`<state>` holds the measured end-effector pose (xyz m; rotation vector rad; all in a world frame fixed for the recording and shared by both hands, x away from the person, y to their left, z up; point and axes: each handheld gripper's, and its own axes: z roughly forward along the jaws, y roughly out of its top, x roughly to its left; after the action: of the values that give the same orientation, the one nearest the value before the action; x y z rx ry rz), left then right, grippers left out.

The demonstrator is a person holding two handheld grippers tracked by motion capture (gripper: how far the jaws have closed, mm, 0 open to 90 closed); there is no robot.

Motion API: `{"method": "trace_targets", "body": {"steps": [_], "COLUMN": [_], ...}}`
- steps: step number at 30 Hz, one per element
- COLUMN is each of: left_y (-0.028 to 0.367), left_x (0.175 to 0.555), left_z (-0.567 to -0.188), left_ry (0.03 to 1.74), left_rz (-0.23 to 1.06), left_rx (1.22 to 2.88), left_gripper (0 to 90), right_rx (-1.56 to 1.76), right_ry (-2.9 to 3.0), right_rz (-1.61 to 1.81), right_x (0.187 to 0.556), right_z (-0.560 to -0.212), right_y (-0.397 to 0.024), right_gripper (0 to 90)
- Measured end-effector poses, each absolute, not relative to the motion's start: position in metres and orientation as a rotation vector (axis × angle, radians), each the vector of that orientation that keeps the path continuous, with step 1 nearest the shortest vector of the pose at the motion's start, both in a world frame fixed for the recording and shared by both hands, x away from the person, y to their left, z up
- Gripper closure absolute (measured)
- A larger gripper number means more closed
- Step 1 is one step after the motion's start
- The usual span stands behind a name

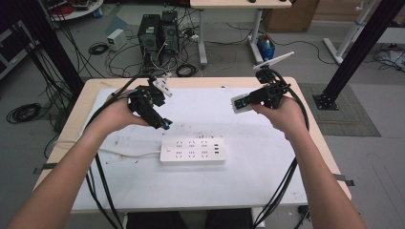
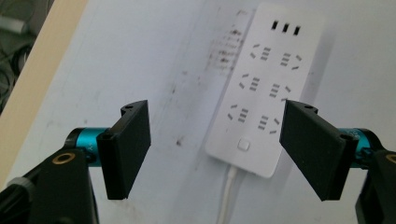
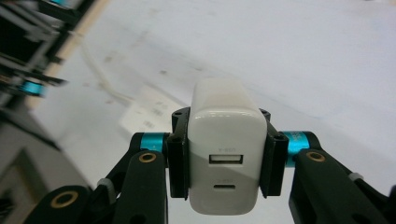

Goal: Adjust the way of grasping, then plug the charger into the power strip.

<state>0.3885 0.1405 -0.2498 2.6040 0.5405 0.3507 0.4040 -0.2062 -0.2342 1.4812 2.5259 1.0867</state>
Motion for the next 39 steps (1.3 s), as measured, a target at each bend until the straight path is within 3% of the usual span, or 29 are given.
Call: {"method": "trace_targets", "body": {"steps": [9,15,39], "left_y": [0.188,0.212,0.215], "left_x": [0.399,0.399,0.389], "left_z": [-0.255,-0.258,-0.259], "left_ry": [0.84,0.937,0.938], "left_rz": [0.257,0.229,0.199], "left_rx": [2.608,2.594,2.619], "left_gripper": [25.0,24.9,24.9], "right_rx": [1.438,1.42,1.215], "right_ry": [2.447,2.434,2.584], "right_rz": [0.761,0.67,0.589], "right_x": [0.396,0.393,0.397], "right_z": [-0.229,-0.226,-0.228], "right_y": [-0.227,-0.239,-0.213], "right_gripper": [62.0,62.0,62.0]}}
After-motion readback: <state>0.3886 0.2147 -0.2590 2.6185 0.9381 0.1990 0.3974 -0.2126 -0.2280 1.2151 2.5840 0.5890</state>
